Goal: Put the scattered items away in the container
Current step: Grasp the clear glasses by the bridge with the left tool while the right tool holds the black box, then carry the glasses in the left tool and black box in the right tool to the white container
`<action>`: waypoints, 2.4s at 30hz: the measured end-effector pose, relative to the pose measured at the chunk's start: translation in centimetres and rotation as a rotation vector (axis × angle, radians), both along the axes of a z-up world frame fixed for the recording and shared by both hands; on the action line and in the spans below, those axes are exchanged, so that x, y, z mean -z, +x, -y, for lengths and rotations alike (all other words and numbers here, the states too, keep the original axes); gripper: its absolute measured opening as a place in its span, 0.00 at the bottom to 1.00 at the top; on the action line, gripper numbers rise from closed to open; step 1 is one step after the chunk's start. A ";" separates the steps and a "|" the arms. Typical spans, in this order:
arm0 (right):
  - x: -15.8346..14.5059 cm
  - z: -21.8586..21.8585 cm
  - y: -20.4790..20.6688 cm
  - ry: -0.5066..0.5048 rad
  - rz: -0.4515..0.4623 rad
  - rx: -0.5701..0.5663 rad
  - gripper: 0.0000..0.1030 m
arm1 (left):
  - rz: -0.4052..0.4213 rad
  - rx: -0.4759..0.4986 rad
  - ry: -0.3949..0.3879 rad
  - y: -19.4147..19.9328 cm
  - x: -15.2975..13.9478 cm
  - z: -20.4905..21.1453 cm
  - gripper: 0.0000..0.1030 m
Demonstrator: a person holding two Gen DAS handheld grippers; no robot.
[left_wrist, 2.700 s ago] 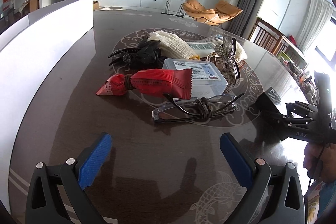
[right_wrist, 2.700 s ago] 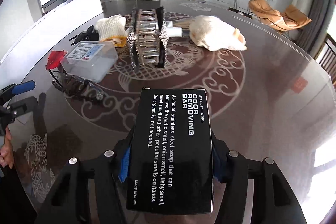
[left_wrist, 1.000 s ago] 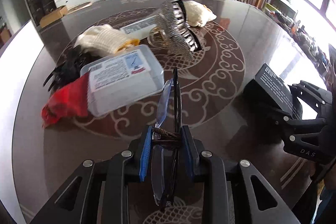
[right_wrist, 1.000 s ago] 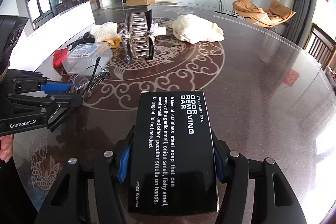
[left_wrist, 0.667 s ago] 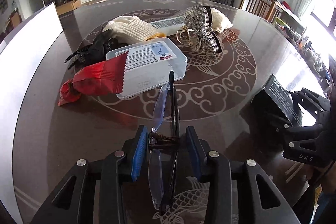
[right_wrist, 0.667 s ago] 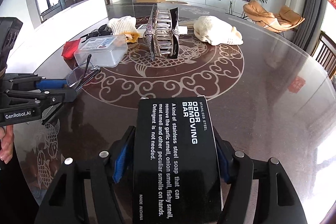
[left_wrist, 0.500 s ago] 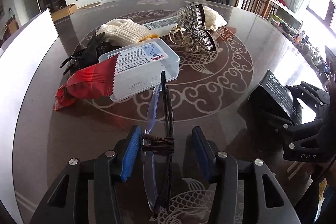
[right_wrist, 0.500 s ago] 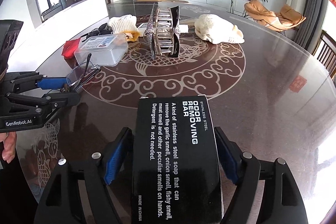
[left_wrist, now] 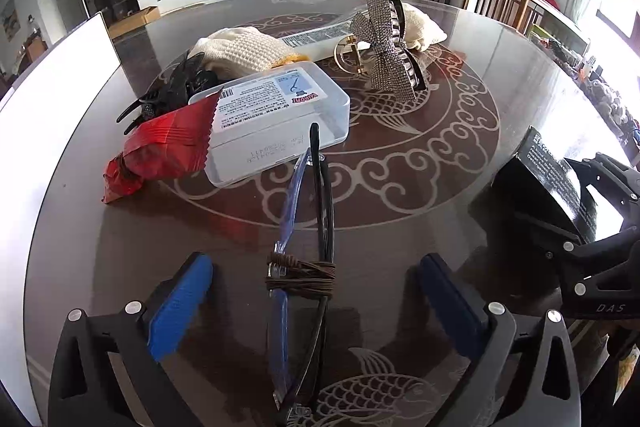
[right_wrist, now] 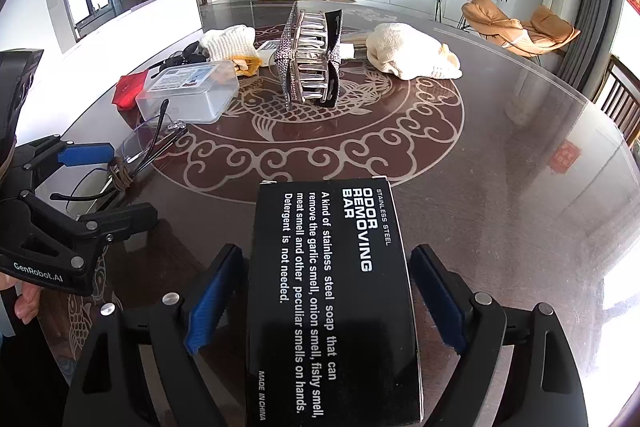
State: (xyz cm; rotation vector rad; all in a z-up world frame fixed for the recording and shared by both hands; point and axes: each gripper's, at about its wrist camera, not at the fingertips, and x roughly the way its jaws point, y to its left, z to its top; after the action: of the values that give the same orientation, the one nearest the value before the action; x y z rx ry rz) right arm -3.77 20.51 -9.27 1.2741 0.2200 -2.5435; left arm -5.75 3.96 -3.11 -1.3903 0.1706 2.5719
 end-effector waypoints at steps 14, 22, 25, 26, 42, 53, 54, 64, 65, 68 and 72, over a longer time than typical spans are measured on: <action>-1.1 -0.8 0.8 0.008 0.014 -0.005 0.57 | -0.005 -0.003 0.063 0.0 -2.2 2.1 0.22; -4.0 -0.4 2.2 -0.033 -0.043 -0.005 0.57 | -0.052 -0.017 0.110 1.7 -5.5 2.7 0.22; -4.8 0.5 2.0 -0.034 -0.053 -0.018 0.57 | -0.061 -0.023 0.114 2.1 -6.0 3.3 0.22; -4.9 0.9 1.9 -0.030 -0.051 -0.026 0.57 | -0.061 -0.028 0.121 2.2 -6.1 3.7 0.22; -7.4 9.8 0.0 0.027 -0.075 -0.186 0.57 | -0.116 -0.132 0.227 4.0 -8.0 9.6 0.22; -9.7 12.9 0.0 0.010 -0.107 -0.241 0.57 | -0.163 -0.192 0.272 4.6 -9.4 13.3 0.22; -9.8 13.2 -0.1 0.011 -0.110 -0.246 0.57 | -0.163 -0.197 0.273 4.6 -9.4 13.5 0.22; -11.3 15.8 -1.4 -0.002 -0.117 -0.287 0.57 | -0.177 -0.238 0.282 4.6 -10.3 15.8 0.22; -11.5 16.2 -1.6 -0.004 -0.118 -0.293 0.57 | -0.183 -0.243 0.283 4.6 -10.6 16.2 0.22; -12.3 17.5 -2.2 -0.013 -0.125 -0.314 0.57 | -0.199 -0.264 0.281 4.7 -11.5 17.6 0.22; -13.4 19.9 -3.4 -0.033 -0.134 -0.341 0.57 | -0.226 -0.304 0.281 4.9 -12.9 20.3 0.22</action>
State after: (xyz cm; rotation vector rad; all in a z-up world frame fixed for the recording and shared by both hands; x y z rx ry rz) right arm -7.13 0.57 4.10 0.9599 0.3866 -2.3268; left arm -0.89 -16.29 9.79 -1.0944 -0.3836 2.8522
